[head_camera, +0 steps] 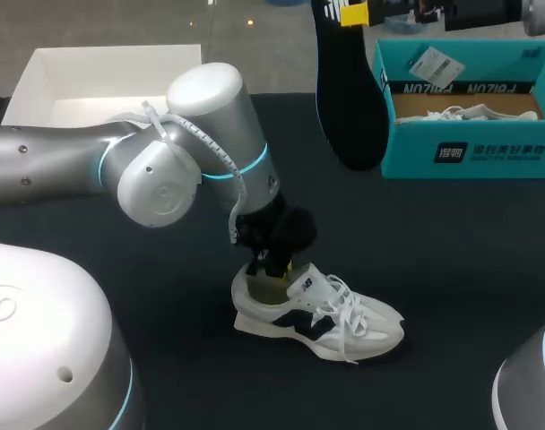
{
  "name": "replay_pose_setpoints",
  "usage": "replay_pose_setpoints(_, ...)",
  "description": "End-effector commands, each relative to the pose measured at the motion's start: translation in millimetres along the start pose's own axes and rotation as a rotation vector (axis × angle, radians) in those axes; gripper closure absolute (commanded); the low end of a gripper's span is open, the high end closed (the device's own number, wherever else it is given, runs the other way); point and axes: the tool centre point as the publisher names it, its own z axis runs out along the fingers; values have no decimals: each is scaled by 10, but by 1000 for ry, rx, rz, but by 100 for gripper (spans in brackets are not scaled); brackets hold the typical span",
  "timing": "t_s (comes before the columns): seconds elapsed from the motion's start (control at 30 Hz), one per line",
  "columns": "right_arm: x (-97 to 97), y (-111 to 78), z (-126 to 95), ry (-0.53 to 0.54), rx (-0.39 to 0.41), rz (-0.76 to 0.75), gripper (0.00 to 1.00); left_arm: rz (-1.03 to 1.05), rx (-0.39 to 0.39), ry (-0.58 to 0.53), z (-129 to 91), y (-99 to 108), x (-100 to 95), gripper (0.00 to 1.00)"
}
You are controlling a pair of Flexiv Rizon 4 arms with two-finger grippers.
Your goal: Take the shoe out of the shoebox, open the shoe tongue, remove and reinsert the insole, then place the shoe into the shoebox
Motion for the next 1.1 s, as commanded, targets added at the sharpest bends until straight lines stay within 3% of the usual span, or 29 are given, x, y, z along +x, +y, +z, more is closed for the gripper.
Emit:
replay_pose_setpoints(0.03,0,4,15,-3,2,1,100,7,6,9,21,24,-11,100)
replay_pose_setpoints(0.23,0,4,15,-3,2,1,100,97,-6,20,-31,15,-38,100)
replay_pose_setpoints(0.5,0,4,15,-3,2,1,100,228,-51,-17,-263,-14,-63,100)
replay_pose_setpoints(0.57,0,4,15,-3,2,1,100,275,-51,16,-299,-1,-76,100)
replay_pose_setpoints(0.67,0,4,15,-3,2,1,100,353,1,73,-353,8,-87,100)
replay_pose_setpoints(0.93,0,4,15,-3,2,1,100,481,40,99,-474,2,-132,100)
replay_pose_setpoints(1.1,0,4,15,-3,2,1,100,566,90,177,-550,-54,-127,100)
